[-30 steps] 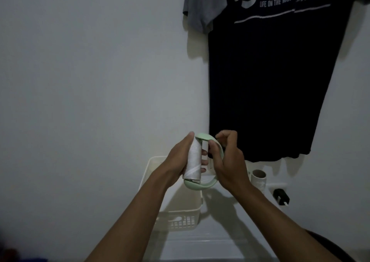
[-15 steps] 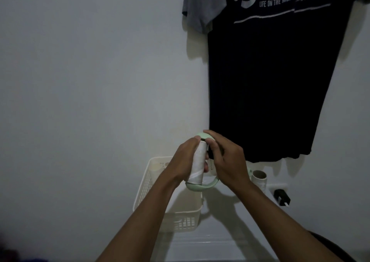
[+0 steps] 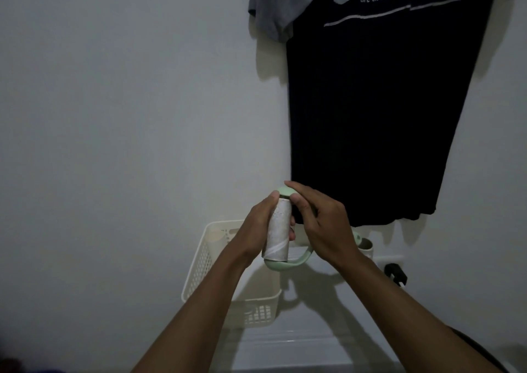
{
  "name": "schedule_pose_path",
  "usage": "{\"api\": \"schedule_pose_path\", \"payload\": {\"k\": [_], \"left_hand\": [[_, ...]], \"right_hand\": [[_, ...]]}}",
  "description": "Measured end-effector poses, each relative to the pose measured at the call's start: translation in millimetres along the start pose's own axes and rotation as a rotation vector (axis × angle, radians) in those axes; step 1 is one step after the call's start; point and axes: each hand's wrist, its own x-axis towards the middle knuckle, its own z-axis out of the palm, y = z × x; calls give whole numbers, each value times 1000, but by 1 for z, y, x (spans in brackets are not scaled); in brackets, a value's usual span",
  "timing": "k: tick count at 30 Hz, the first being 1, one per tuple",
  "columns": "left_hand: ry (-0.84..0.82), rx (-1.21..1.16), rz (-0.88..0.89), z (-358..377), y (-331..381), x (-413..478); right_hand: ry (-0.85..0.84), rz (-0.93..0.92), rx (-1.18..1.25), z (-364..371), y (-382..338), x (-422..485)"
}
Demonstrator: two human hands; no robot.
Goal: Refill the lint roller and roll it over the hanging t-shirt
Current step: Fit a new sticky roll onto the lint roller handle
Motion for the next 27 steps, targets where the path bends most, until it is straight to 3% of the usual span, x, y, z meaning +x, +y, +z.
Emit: {"api": "schedule_pose_path", "payload": {"k": [16, 22, 25, 27], "left_hand": [[-17, -17, -31, -9, 6, -5], [-4, 27, -12, -28, 14, 5], [-7, 70, -45, -38, 17, 10], [8, 159, -68, -41, 18, 13]], "right_hand": [[-139, 90, 126, 1, -7, -1], [-514, 228, 17, -21, -10, 5], [-869, 264, -213, -33, -5, 11], [-975, 251, -318, -33, 5, 10]]}}
